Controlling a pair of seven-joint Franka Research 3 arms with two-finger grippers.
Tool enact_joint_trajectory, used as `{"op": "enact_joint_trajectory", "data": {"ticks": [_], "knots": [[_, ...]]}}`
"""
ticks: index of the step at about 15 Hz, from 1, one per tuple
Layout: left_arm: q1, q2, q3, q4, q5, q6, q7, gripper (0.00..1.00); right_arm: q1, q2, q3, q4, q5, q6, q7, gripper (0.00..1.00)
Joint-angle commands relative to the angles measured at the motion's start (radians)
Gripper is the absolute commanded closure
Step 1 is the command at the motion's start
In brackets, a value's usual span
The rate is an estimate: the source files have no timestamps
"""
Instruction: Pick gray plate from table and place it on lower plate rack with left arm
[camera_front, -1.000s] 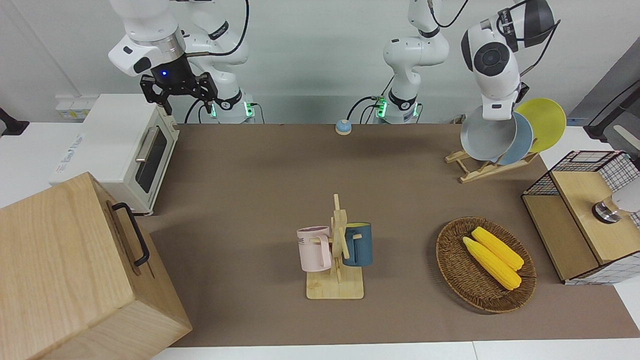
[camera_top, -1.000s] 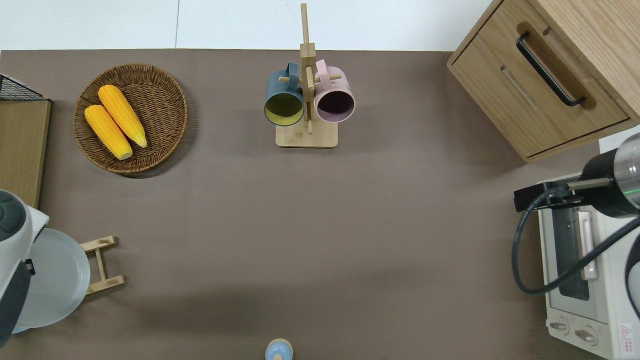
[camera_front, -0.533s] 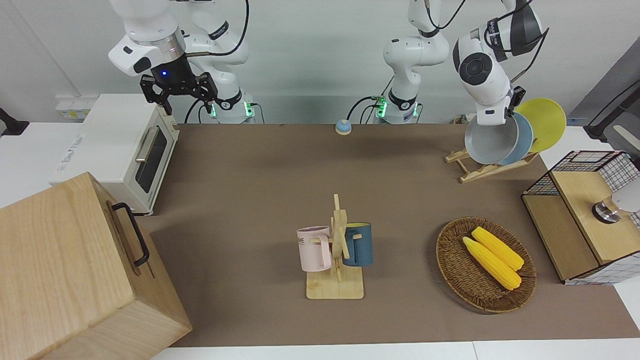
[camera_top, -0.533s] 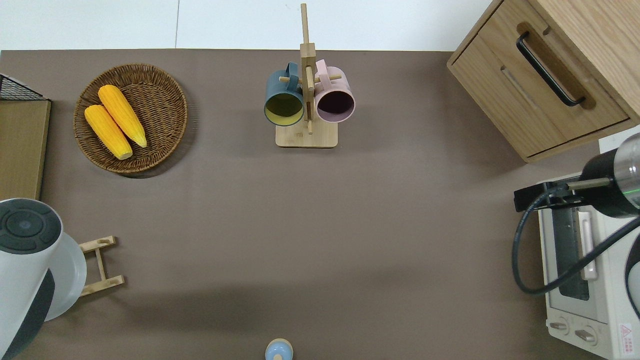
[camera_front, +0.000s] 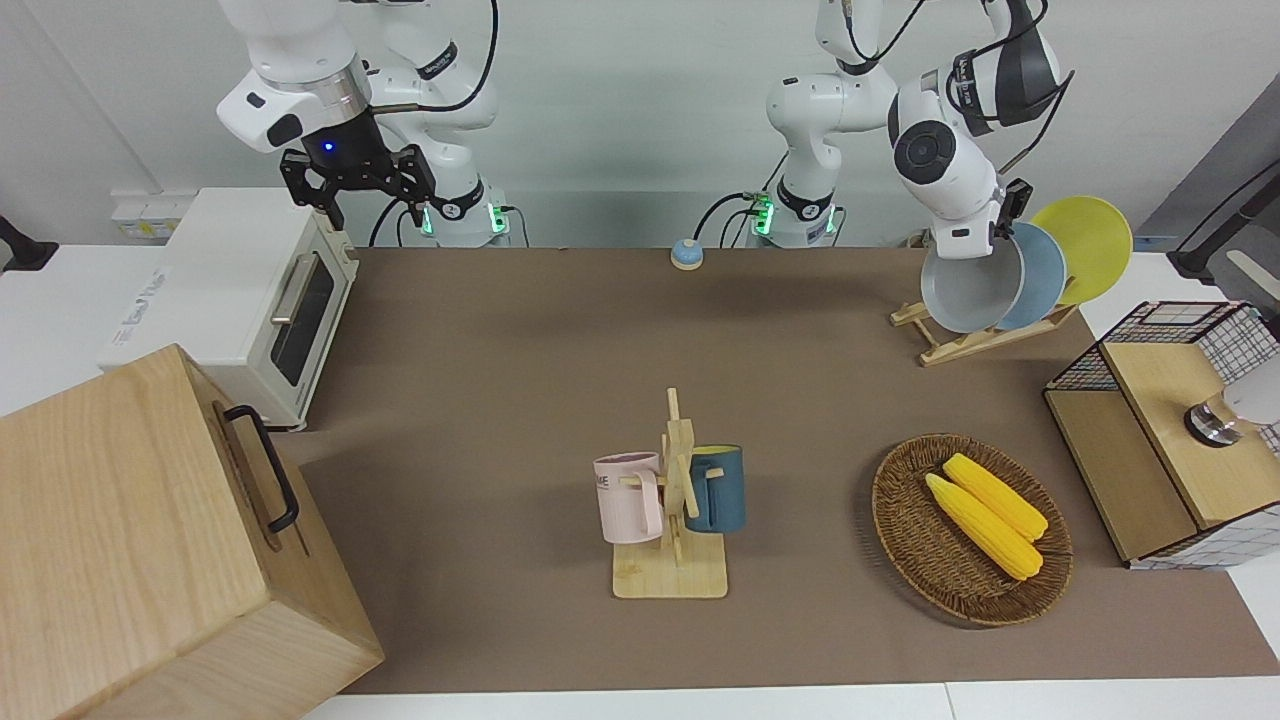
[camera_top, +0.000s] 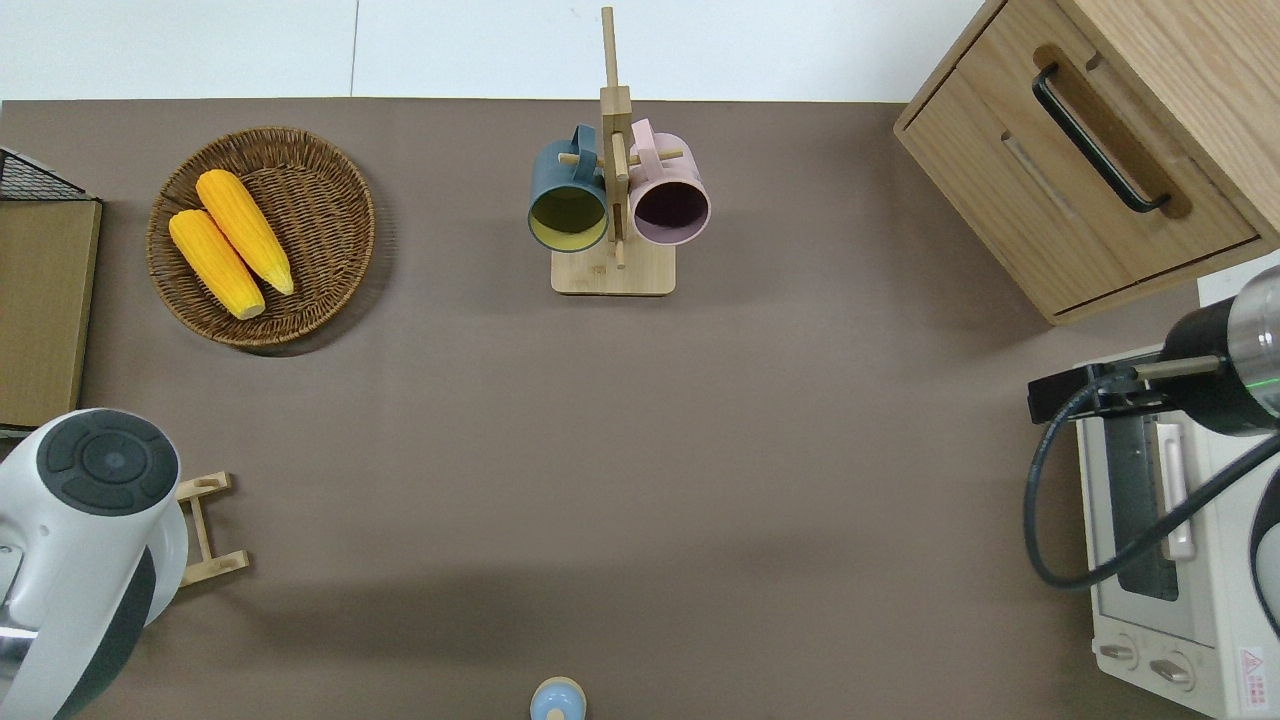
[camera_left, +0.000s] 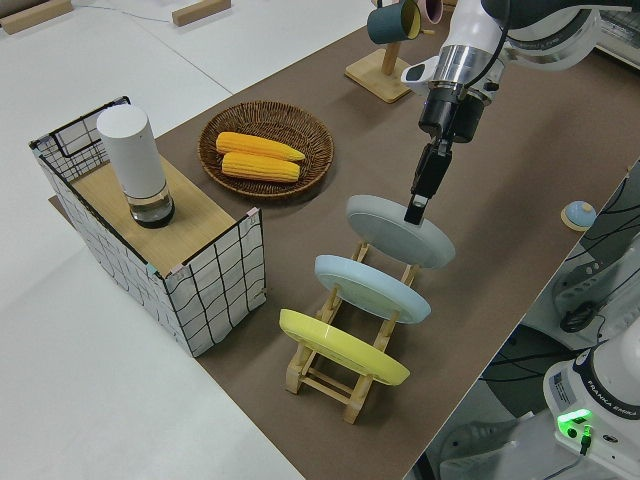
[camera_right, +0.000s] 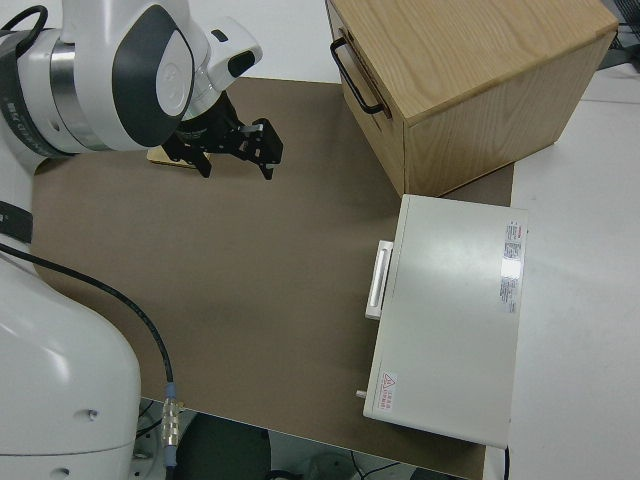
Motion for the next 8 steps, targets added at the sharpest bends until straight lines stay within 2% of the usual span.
{"op": "enact_joint_trajectory", "data": {"ticks": [1, 4, 8], "knots": [[-0.018, -0.032, 0.011, -0.045, 0.027, 0.036, -0.037, 1.0, -0.007, -0.002, 0.007, 0.006, 0.007, -0.014, 0.0, 0.011], [-0.038, -0.027, 0.011, -0.099, 0.027, 0.068, -0.123, 1.0, -0.007, -0.002, 0.005, 0.006, 0.007, -0.014, 0.0, 0.013], [-0.04, -0.021, 0.011, -0.116, 0.027, 0.086, -0.152, 1.0, -0.007, -0.002, 0.007, 0.006, 0.007, -0.014, 0.0, 0.011]]}}
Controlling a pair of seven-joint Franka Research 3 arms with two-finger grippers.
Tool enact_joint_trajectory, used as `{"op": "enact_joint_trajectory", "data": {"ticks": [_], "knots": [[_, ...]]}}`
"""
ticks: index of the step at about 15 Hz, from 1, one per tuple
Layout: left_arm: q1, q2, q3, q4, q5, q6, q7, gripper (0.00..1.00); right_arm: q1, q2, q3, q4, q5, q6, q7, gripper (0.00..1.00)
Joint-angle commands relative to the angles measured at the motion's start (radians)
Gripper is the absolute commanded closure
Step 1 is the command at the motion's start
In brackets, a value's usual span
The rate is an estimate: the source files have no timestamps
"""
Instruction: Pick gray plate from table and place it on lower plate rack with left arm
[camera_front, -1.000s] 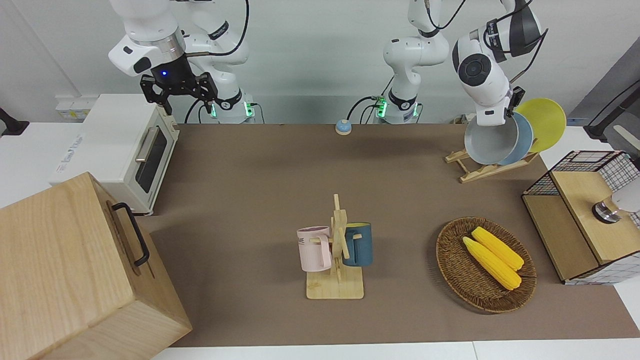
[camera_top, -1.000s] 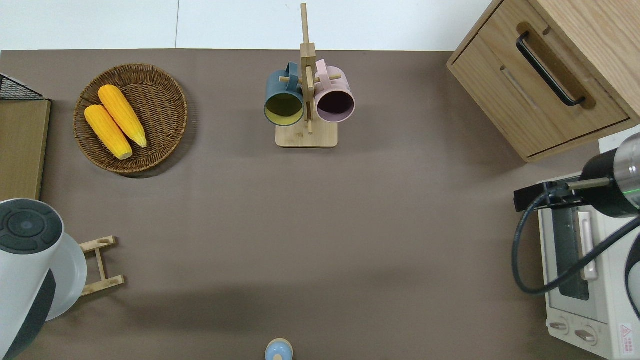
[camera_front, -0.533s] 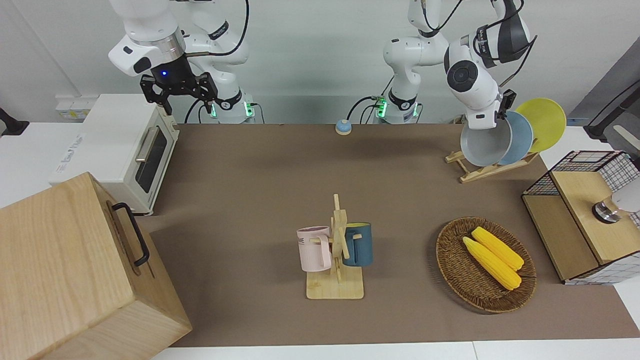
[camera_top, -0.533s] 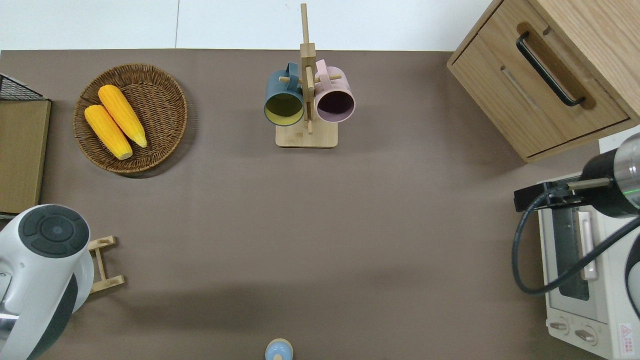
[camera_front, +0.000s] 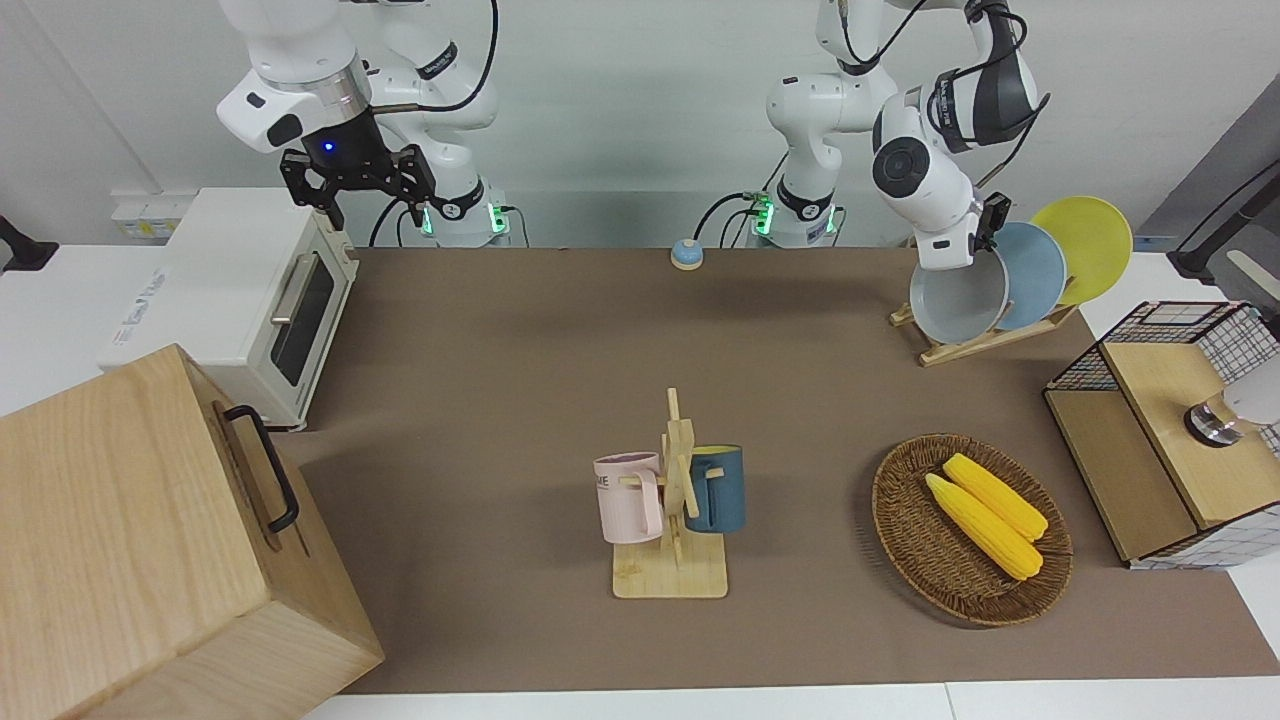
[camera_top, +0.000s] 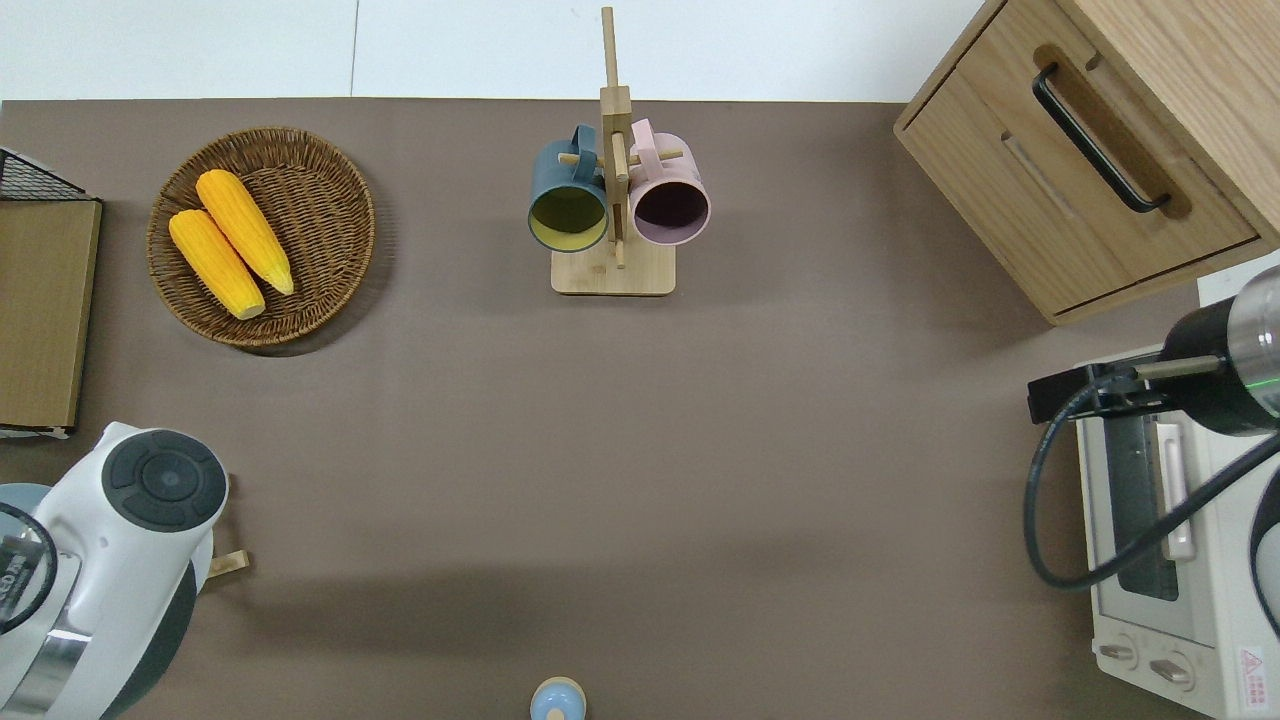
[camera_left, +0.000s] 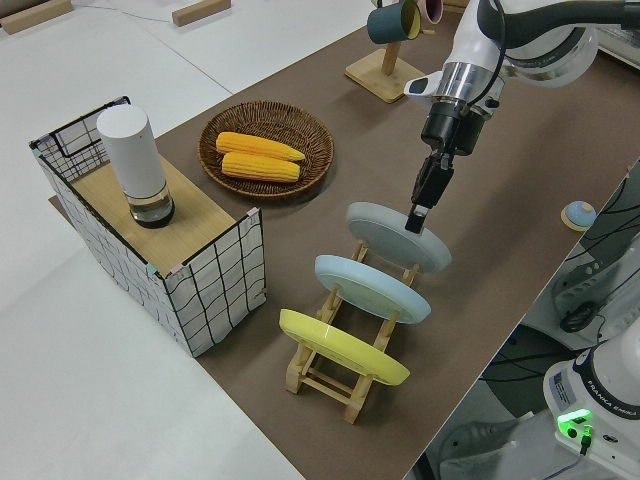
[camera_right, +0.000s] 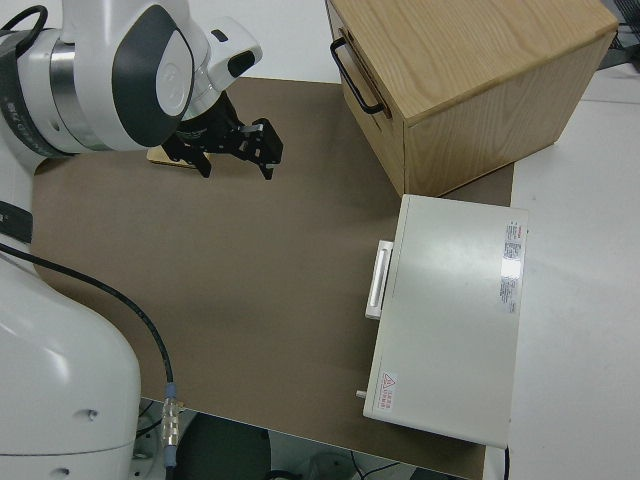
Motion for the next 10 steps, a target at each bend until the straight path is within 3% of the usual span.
{"op": "enact_joint_trajectory", "data": {"ticks": [1, 10], "knots": [[-0.018, -0.019, 0.012, -0.039, 0.027, 0.033, -0.052, 1.0, -0.007, -0.002, 0.007, 0.006, 0.007, -0.014, 0.0, 0.011], [-0.025, -0.008, 0.012, -0.078, 0.028, 0.068, -0.109, 1.0, -0.007, -0.002, 0.007, 0.006, 0.007, -0.014, 0.0, 0.011]]}}
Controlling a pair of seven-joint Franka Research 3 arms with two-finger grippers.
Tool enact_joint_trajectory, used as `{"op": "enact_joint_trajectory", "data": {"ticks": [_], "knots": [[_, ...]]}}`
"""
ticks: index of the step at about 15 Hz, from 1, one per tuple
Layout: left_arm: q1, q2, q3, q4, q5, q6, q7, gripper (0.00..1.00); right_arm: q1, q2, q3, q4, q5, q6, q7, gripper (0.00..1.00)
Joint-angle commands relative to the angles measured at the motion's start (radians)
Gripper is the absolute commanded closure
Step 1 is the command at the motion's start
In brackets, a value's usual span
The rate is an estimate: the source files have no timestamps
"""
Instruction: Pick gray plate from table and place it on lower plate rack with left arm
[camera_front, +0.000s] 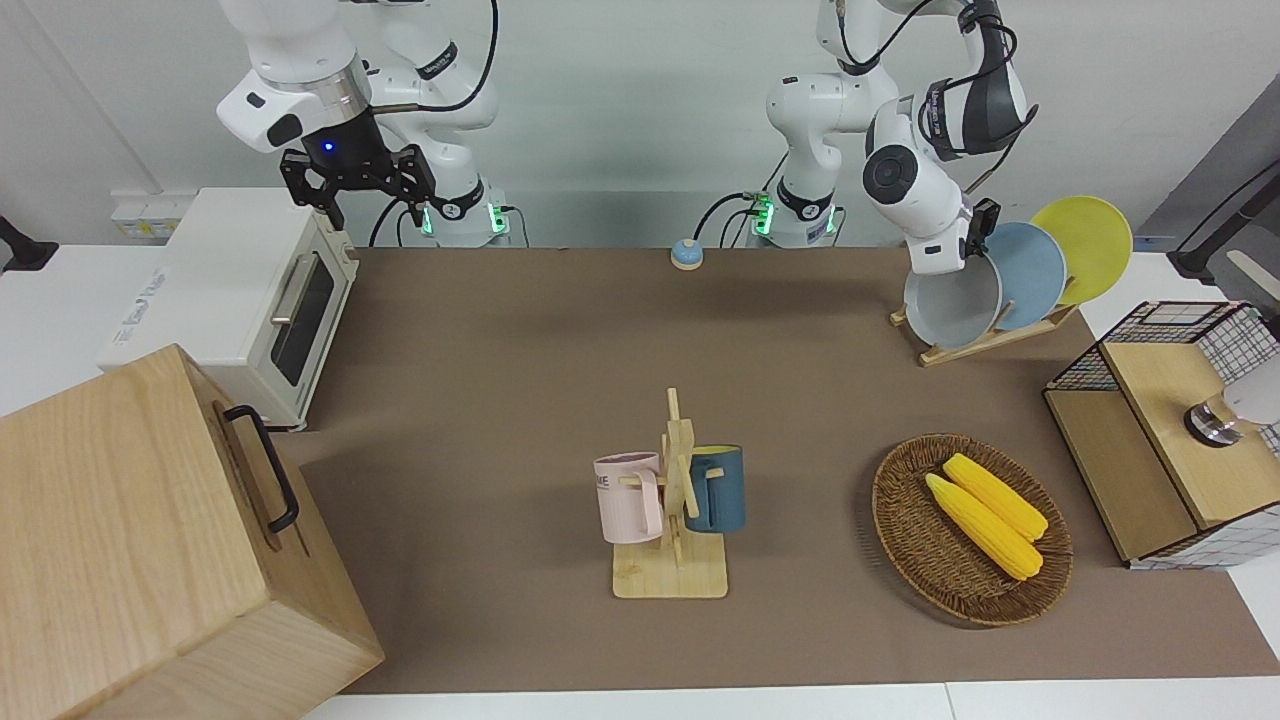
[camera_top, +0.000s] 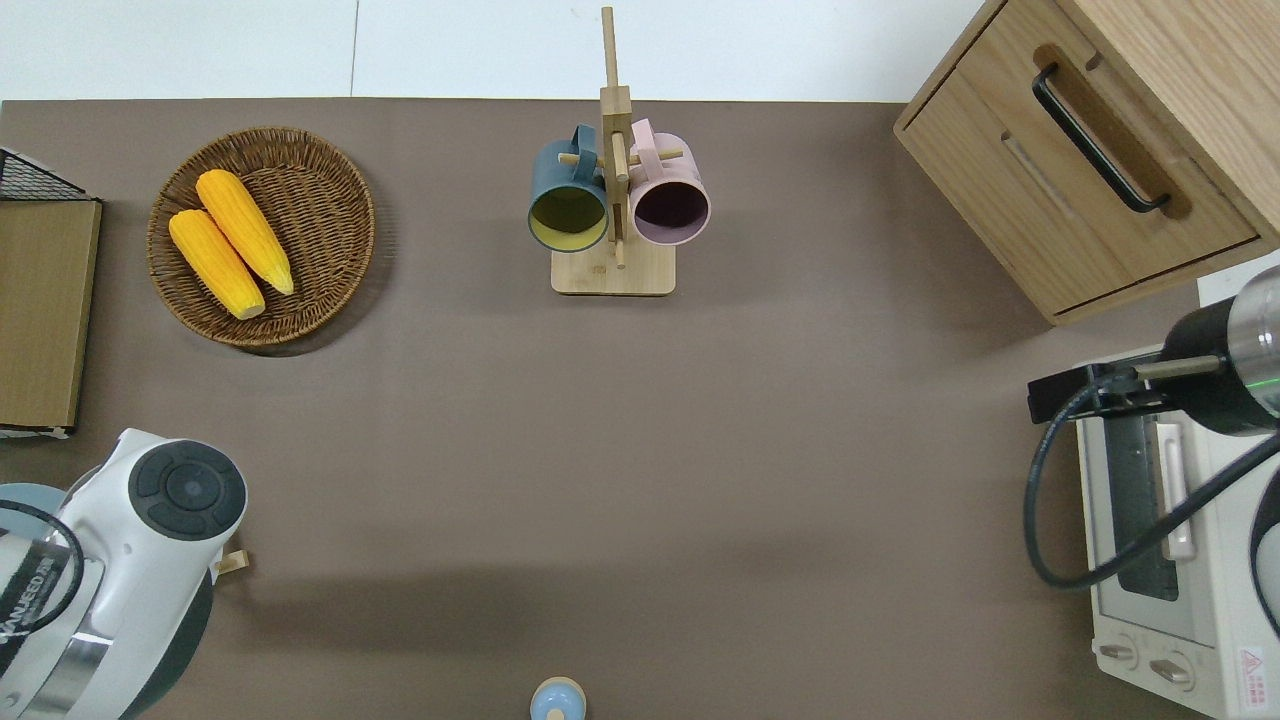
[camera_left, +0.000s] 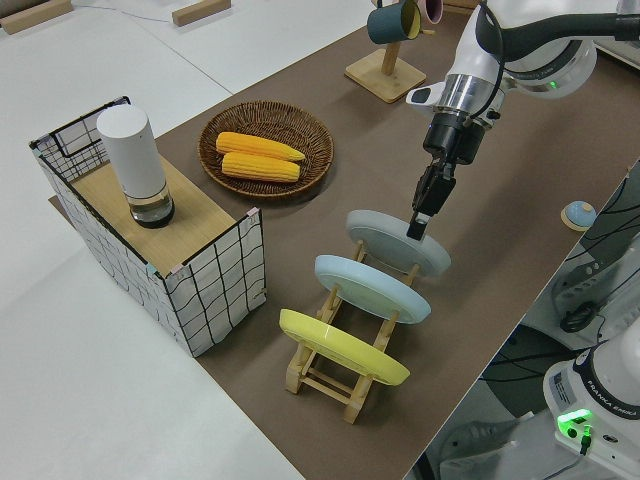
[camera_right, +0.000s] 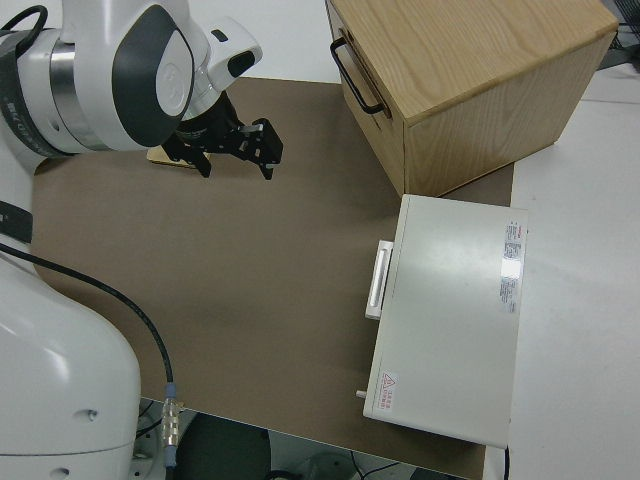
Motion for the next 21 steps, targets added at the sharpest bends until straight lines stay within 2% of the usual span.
{"op": "enact_joint_trajectory", "data": {"ticks": [1, 7, 9, 12, 13, 14, 15, 16, 21], "knots": [[-0.015, -0.005, 0.012, -0.043, 0.024, 0.038, -0.045, 1.0, -0.007, -0.002, 0.007, 0.006, 0.007, -0.014, 0.0, 0.011], [-0.015, -0.002, 0.012, -0.043, 0.024, 0.041, -0.031, 1.0, -0.007, -0.002, 0.007, 0.006, 0.007, -0.014, 0.0, 0.011], [-0.013, -0.001, 0.012, -0.043, 0.024, 0.042, -0.006, 0.84, -0.007, -0.002, 0.005, 0.006, 0.007, -0.014, 0.0, 0.011], [-0.012, -0.001, 0.014, -0.043, 0.024, 0.051, -0.003, 0.47, -0.007, -0.002, 0.005, 0.006, 0.007, -0.014, 0.0, 0.013], [-0.012, -0.001, 0.014, -0.043, 0.024, 0.054, -0.003, 0.44, -0.007, -0.002, 0.005, 0.006, 0.007, -0.014, 0.0, 0.011], [-0.012, -0.001, 0.014, -0.043, 0.024, 0.055, -0.003, 0.35, -0.007, -0.002, 0.005, 0.006, 0.007, -0.014, -0.001, 0.011], [-0.01, -0.001, 0.014, -0.043, 0.025, 0.058, -0.003, 0.06, -0.007, -0.002, 0.007, 0.006, 0.007, -0.014, 0.0, 0.011], [-0.013, -0.001, 0.014, -0.043, 0.025, 0.059, -0.003, 0.0, -0.007, -0.002, 0.007, 0.006, 0.007, -0.014, -0.001, 0.011], [-0.015, 0.009, 0.014, -0.035, 0.025, 0.064, -0.002, 0.0, -0.007, -0.002, 0.005, 0.006, 0.007, -0.014, 0.0, 0.011]]}}
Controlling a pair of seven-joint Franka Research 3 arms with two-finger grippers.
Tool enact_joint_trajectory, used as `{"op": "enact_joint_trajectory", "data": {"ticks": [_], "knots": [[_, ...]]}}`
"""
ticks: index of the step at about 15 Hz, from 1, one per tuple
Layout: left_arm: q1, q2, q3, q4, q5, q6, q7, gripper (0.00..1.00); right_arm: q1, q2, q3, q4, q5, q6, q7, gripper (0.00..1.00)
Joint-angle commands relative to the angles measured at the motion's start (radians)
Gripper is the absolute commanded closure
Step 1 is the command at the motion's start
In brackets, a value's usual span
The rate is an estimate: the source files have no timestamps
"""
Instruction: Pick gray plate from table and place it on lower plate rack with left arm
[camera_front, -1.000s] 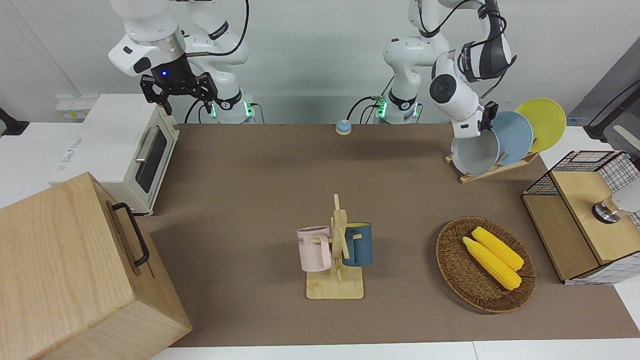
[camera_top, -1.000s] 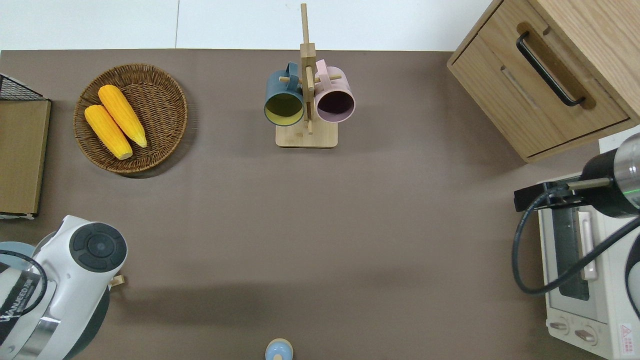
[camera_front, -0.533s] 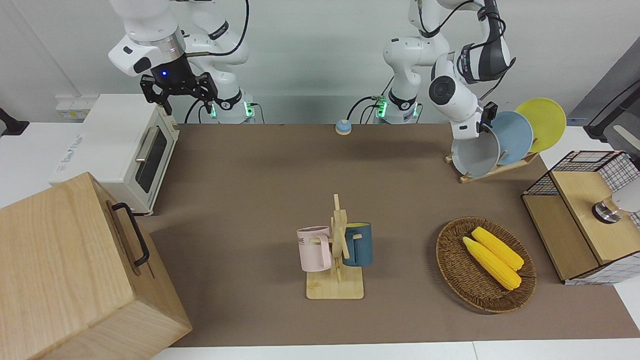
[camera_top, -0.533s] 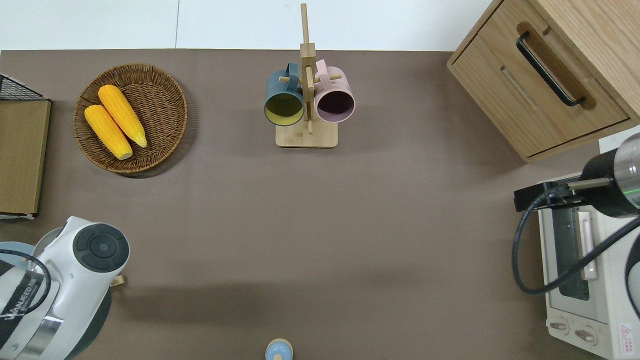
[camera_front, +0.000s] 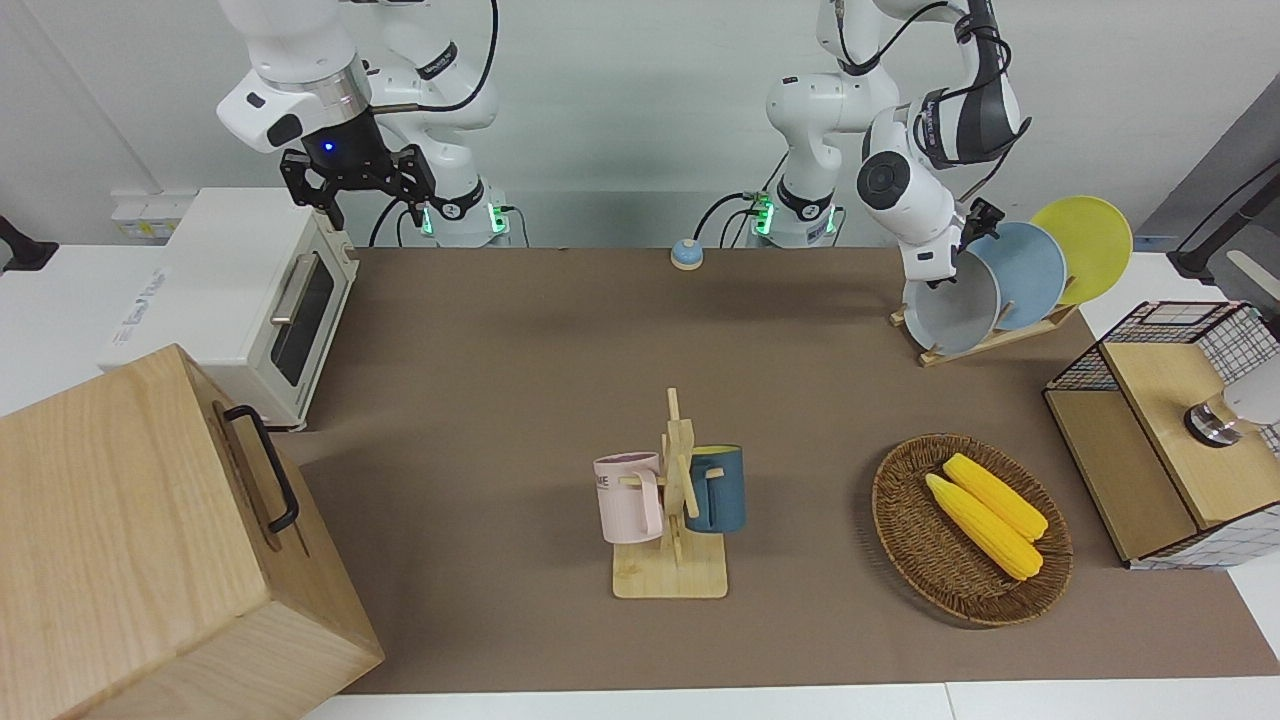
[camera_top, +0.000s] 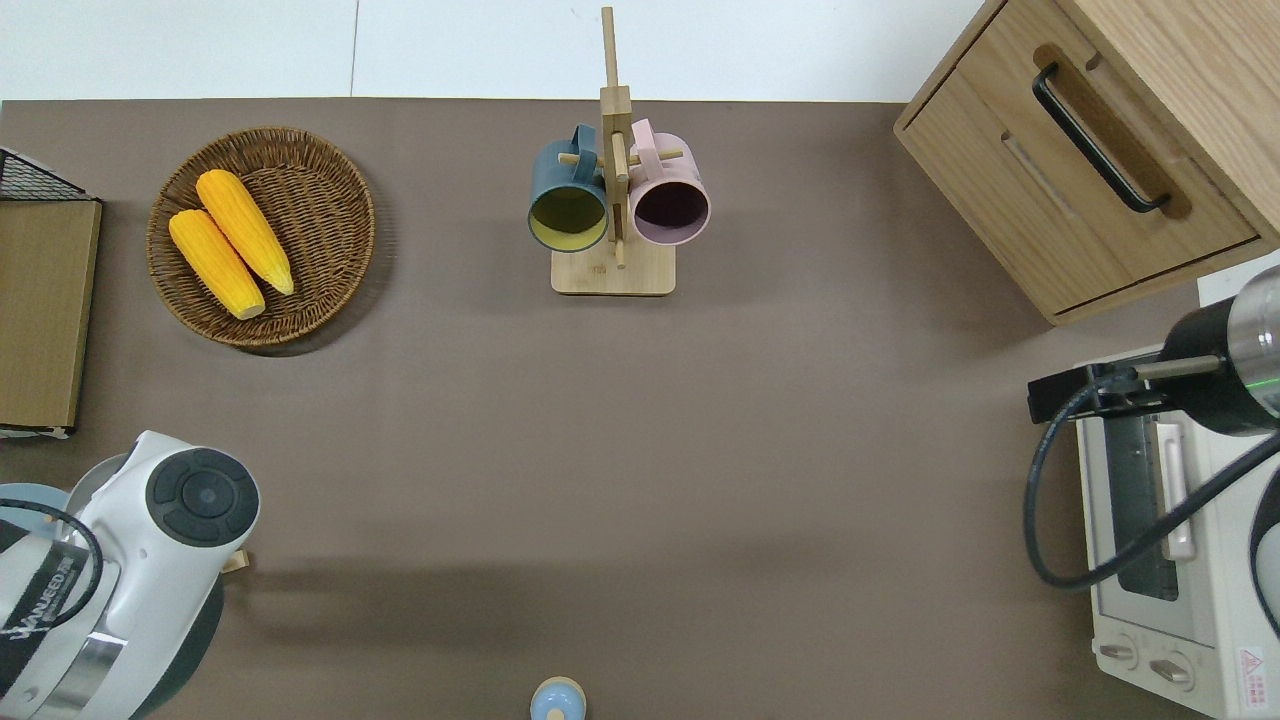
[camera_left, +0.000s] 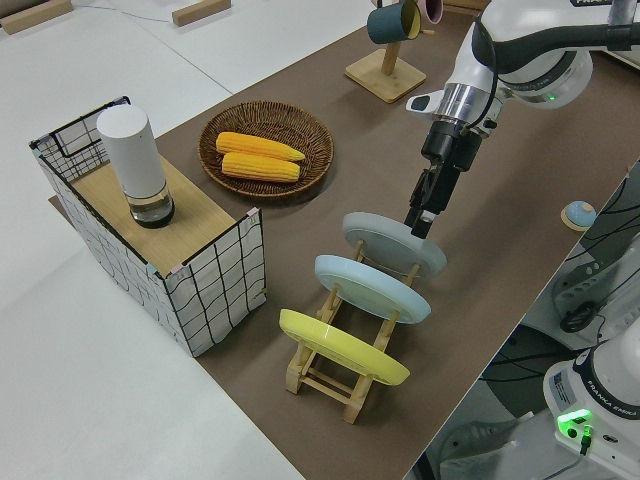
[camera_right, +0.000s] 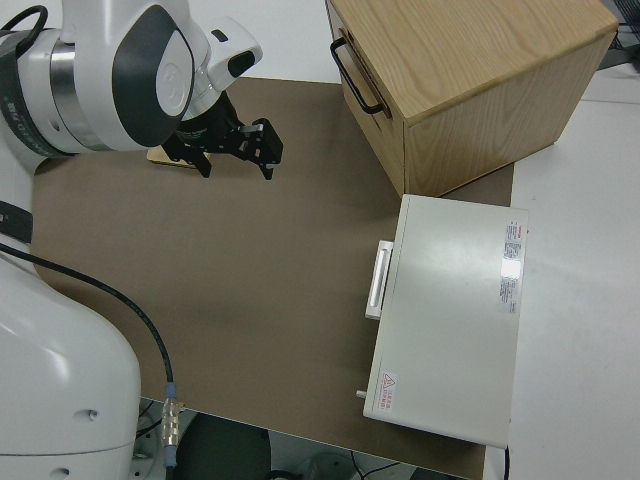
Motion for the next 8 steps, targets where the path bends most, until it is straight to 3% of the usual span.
{"op": "enact_joint_trajectory", "data": {"ticks": [1, 5, 8], "knots": [[-0.014, 0.003, 0.012, -0.006, 0.018, 0.017, 0.002, 0.0, -0.007, -0.002, 0.005, 0.006, 0.007, -0.014, -0.001, 0.013], [-0.013, 0.046, 0.012, 0.054, -0.004, 0.018, 0.025, 0.0, -0.007, -0.002, 0.007, 0.006, 0.007, -0.014, 0.0, 0.013], [-0.01, 0.078, 0.012, 0.14, -0.091, 0.018, 0.199, 0.0, -0.007, -0.002, 0.007, 0.006, 0.007, -0.014, 0.0, 0.013]]}}
